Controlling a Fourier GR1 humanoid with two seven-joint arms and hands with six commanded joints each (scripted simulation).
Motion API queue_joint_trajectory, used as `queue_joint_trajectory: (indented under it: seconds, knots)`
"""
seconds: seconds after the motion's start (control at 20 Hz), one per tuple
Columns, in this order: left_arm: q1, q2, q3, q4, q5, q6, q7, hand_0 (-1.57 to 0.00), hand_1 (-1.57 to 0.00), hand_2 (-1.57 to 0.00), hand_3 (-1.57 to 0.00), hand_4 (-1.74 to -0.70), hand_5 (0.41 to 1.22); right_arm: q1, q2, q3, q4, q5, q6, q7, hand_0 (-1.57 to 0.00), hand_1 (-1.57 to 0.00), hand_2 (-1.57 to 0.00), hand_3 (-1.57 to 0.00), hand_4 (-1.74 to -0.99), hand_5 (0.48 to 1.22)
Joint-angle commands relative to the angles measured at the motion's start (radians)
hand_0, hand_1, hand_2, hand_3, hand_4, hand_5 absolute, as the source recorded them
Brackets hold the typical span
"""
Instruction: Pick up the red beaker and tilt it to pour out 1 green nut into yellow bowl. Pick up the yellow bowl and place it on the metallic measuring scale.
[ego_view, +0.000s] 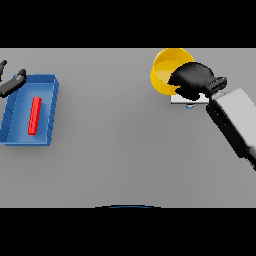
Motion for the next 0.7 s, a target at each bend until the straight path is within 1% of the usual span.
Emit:
queue_joint_trajectory:
  seconds: [0.0, 0.15, 0.2, 0.3, 0.35, 0.4, 0.45, 0.6, 0.65]
  knots:
    - [0.003, -0.009, -0.003, -0.002, 0.0, 0.006, 0.0, 0.0, 0.0, 0.0, 0.0, -0.85, 0.746, -0.016, -0.007, -0.007, 0.038, 0.004, -0.018, -0.019, -1.57, -1.57, -1.55, -1.15, -1.741, 1.221]
    - [0.009, -0.001, -0.003, -0.015, 0.0, 0.003, 0.027, 0.0, 0.0, 0.0, 0.0, -0.85, 0.76, -0.032, -0.008, -0.024, 0.136, 0.01, -0.065, -0.033, -1.57, -1.57, -1.55, -1.15, -1.741, 1.221]
    - [0.009, -0.001, -0.001, -0.019, 0.006, 0.001, 0.03, 0.0, 0.0, 0.0, 0.0, -0.85, 0.761, -0.032, -0.012, -0.034, 0.157, 0.005, -0.076, -0.033, -1.57, -1.57, -1.55, -1.15, -1.741, 1.221]
    - [0.015, 0.001, -0.001, -0.031, 0.006, 0.005, 0.048, 0.0, 0.0, 0.0, 0.0, -0.86, 0.768, -0.042, -0.002, -0.045, 0.216, 0.007, -0.096, -0.015, -1.57, -1.57, -1.53, -1.16, -1.741, 1.221]
    - [0.021, -0.001, -0.003, -0.049, 0.01, 0.005, 0.058, 0.0, 0.0, 0.0, 0.0, -0.86, 0.773, -0.041, -0.002, -0.049, 0.239, 0.003, -0.104, -0.03, -1.57, -1.57, -1.52, -1.17, -1.741, 1.221]
    - [0.017, 0.001, -0.002, -0.046, 0.012, 0.002, 0.066, 0.0, 0.0, 0.0, 0.0, -0.86, 0.779, -0.047, 0.009, -0.05, 0.284, 0.008, -0.125, -0.037, -1.57, -1.57, -1.5, -1.18, -1.741, 1.221]
    - [0.014, -0.006, -0.01, -0.034, 0.002, 0.006, 0.058, 0.0, 0.0, 0.0, 0.0, -0.86, 0.784, -0.055, 0.009, -0.053, 0.325, 0.014, -0.151, -0.059, -1.57, -1.57, -1.48, -1.21, -1.741, 1.221]
    - [-0.011, -0.008, -0.017, -0.013, -0.014, 0.009, 0.06, 0.0, 0.0, 0.0, 0.0, -0.86, 0.802, -0.065, 0.033, -0.055, 0.4, 0.019, -0.185, -0.069, -1.57, -1.57, -1.41, -1.32, -1.741, 1.221]
    - [-0.015, -0.005, -0.014, 0.001, -0.016, 0.007, 0.06, 0.0, 0.0, 0.0, 0.0, -0.86, 0.804, -0.072, 0.025, -0.062, 0.421, 0.013, -0.184, -0.092, -1.57, -1.57, -1.4, -1.34, -1.741, 1.221]
